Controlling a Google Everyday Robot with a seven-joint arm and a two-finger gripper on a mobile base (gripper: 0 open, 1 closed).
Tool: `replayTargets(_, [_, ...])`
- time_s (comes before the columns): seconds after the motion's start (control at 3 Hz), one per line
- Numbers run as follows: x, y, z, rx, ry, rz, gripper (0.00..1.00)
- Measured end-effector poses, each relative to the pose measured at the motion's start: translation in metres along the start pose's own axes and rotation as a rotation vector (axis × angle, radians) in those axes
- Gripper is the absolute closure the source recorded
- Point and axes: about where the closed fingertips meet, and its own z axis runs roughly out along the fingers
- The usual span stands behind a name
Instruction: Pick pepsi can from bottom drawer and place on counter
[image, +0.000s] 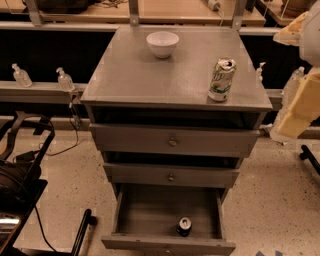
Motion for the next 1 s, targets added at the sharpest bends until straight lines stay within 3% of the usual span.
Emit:
replayTargets(0.67, [-0.001,0.0,-0.002,0.011,-0.015,0.001,0.0])
replayTargets(1.0, [0.013,0.014,0.005,0.023,-0.066,0.05,0.0])
